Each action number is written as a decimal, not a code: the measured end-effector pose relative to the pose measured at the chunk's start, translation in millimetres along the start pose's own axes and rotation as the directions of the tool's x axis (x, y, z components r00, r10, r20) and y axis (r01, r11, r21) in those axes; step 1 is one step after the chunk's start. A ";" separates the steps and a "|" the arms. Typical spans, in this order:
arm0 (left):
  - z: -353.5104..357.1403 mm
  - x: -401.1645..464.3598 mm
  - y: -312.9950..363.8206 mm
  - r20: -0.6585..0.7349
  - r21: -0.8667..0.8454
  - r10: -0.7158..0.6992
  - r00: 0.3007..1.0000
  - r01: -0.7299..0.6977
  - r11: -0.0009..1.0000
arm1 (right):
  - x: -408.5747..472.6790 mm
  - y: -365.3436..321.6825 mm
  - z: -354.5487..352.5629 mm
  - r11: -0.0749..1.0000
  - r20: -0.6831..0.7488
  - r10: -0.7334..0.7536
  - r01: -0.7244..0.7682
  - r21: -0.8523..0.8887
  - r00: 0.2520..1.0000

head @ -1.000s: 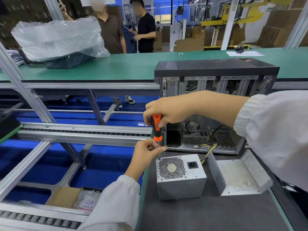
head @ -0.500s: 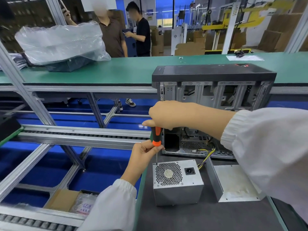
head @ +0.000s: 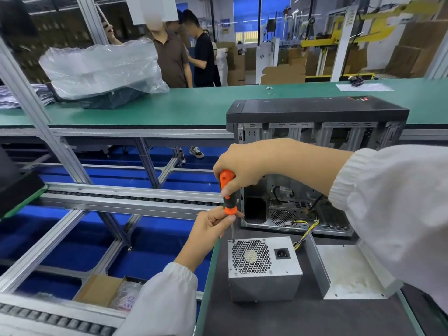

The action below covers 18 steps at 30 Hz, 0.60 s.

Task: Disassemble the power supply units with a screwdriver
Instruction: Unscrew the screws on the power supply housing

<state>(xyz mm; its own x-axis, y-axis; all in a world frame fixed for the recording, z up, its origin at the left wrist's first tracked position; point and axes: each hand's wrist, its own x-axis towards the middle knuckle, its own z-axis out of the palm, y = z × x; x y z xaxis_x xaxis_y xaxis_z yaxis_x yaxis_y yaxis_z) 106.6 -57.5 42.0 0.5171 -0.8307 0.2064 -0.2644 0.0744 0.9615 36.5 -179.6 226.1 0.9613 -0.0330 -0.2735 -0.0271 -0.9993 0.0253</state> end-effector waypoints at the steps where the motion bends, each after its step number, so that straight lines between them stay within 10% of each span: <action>1: 1.3 -0.2 0.8 -0.022 0.001 0.003 1.000 -0.003 1.000 | 0.4 -4.6 3.6 0.996 -0.022 0.086 -0.086 -0.007 0.996; 6: 5.8 -0.7 -0.1 -0.054 0.004 -0.006 0.998 0.006 1.000 | 14.8 -22.5 18.6 0.923 -0.261 0.218 -0.285 -0.258 0.940; 12: 4.1 3.5 -1.7 -0.152 -0.067 -0.042 0.987 0.032 0.997 | 14.4 -8.1 2.1 0.986 0.054 -0.040 0.048 -0.161 0.998; 18: -5.5 4.9 -1.6 -0.023 -0.044 -0.029 0.999 0.028 0.999 | 11.4 5.1 -3.0 0.986 0.050 -0.149 0.152 -0.068 0.988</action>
<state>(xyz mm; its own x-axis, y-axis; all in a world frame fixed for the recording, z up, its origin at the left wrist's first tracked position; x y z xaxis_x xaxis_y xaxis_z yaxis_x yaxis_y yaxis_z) 114.0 -58.6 42.5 0.5433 -0.8194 0.1830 -0.2143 0.0754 0.9739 48.2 -185.0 226.0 0.9397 0.1156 -0.3218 0.1383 -0.9892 0.0487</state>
